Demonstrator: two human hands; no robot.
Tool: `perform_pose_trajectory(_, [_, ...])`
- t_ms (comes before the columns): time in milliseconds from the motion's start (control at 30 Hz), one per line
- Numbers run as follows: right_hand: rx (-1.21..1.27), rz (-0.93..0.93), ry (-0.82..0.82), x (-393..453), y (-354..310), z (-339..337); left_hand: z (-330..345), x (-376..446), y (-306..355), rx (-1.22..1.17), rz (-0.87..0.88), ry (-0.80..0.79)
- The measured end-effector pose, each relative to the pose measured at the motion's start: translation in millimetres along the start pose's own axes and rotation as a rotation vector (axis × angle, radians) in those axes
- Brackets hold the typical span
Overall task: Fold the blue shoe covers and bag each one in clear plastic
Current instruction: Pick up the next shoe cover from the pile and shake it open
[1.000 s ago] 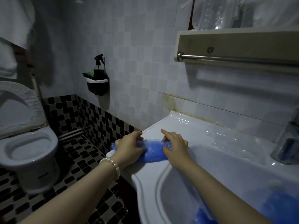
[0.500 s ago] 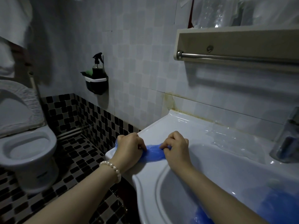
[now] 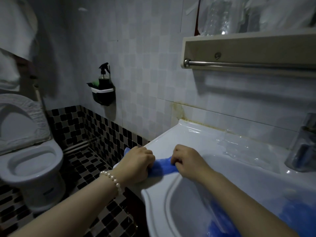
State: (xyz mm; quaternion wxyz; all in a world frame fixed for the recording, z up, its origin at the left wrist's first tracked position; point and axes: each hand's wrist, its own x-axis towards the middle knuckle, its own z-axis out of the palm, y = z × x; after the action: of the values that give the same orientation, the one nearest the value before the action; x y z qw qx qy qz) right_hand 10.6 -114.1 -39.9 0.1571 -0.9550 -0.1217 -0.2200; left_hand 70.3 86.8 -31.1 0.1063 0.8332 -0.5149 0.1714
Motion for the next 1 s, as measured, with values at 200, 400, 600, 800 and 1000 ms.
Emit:
perform_pose_trajectory(200, [-0.347, -0.038, -0.247, -15.0, -6.6, -24.6, -44.0, -14.0, 2.2, -0.079, -0.302, -0.446])
perform_pose_trajectory(400, [-0.381, -0.076, -0.283, -6.2, 8.1, -15.4, -72.5, 12.0, 7.1, -0.463, -0.298, -0.369])
perform_pose_trajectory(600, [-0.168, -0.033, -0.13, 0.0, 21.6, 4.3, -14.9, 21.9, 19.0, -0.258, 0.12, -0.155])
perform_pose_trajectory(800, [-0.268, 0.07, -0.062, 1.5, 16.1, -2.0, 8.7, 7.6, 16.1, -0.11, -0.024, -0.426])
perform_pose_trajectory(1000, [-0.064, 0.207, 0.083, 9.1, 18.4, 1.0, 21.0, 29.0, 2.2, -0.016, -0.161, -0.423])
